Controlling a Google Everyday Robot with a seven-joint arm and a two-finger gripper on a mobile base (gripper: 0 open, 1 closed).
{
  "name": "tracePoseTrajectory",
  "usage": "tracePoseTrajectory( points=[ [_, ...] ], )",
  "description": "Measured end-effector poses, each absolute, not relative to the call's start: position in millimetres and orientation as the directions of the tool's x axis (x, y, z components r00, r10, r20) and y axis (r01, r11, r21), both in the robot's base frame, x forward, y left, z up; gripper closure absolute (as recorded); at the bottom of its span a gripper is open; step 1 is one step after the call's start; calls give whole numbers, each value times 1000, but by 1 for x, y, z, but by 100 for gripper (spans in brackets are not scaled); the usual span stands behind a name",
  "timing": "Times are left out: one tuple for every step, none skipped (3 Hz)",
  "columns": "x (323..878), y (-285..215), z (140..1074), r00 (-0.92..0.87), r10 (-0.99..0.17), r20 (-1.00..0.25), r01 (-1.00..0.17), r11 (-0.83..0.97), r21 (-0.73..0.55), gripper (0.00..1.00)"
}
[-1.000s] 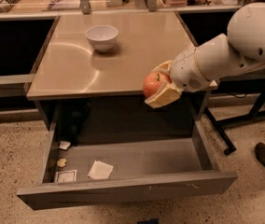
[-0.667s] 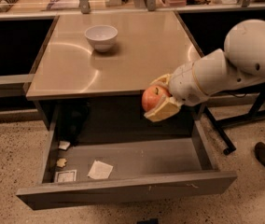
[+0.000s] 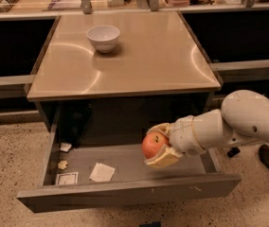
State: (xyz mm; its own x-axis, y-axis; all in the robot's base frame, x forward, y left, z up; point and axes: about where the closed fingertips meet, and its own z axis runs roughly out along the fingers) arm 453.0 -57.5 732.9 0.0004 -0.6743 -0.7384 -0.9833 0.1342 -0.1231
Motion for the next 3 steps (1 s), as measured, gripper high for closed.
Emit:
tracePoseTrajectory(
  points=[
    [453, -57, 733, 0, -674, -738, -983, 134, -123, 100],
    [463, -58, 719, 52, -692, -720, -977, 113, -179, 100],
    [485, -46, 701, 130, -701, -702, -968, 64, -244, 100]
  ],
)
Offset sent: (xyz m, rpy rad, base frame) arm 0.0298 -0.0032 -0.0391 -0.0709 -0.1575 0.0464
